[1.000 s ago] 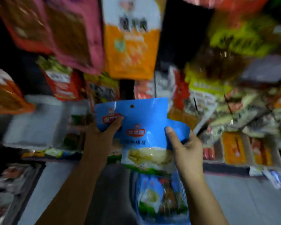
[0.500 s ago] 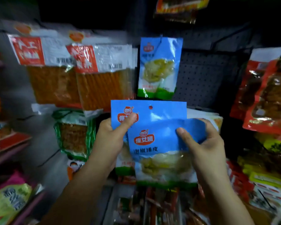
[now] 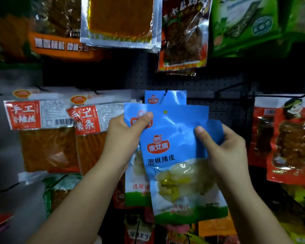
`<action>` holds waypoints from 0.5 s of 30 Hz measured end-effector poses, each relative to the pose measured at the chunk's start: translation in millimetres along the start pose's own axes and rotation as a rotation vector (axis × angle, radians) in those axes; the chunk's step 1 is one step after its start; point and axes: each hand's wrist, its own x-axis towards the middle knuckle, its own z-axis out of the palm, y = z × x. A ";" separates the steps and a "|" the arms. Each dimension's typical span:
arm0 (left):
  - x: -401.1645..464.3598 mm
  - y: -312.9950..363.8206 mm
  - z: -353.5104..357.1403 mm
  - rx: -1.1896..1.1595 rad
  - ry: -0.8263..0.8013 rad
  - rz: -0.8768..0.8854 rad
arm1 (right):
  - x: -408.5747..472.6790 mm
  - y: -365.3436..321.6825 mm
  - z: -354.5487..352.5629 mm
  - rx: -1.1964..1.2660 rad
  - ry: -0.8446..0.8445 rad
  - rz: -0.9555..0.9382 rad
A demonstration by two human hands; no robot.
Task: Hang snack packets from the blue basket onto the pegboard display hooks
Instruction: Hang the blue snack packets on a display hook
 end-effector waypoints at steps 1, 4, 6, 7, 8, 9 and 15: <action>8.1 1.9 5.6 0.000 0.012 0.016 | 8.5 -1.5 1.9 -0.019 0.009 -0.011; 31.3 5.0 19.2 0.004 0.043 0.047 | 33.6 -4.6 6.2 -0.034 0.013 -0.031; 43.1 3.3 25.0 0.030 0.059 0.069 | 48.2 -3.6 7.9 -0.052 0.004 -0.049; 47.6 1.8 26.8 0.032 0.066 0.078 | 54.6 -2.7 9.2 -0.061 0.000 -0.059; 51.6 0.3 28.0 0.027 0.072 0.086 | 60.1 -2.0 10.6 -0.064 -0.002 -0.064; 55.3 -1.1 28.9 0.022 0.078 0.098 | 65.5 -0.7 12.5 -0.065 -0.003 -0.066; 74.3 -5.8 32.3 0.007 0.100 0.130 | 87.6 7.9 22.6 -0.022 -0.006 -0.049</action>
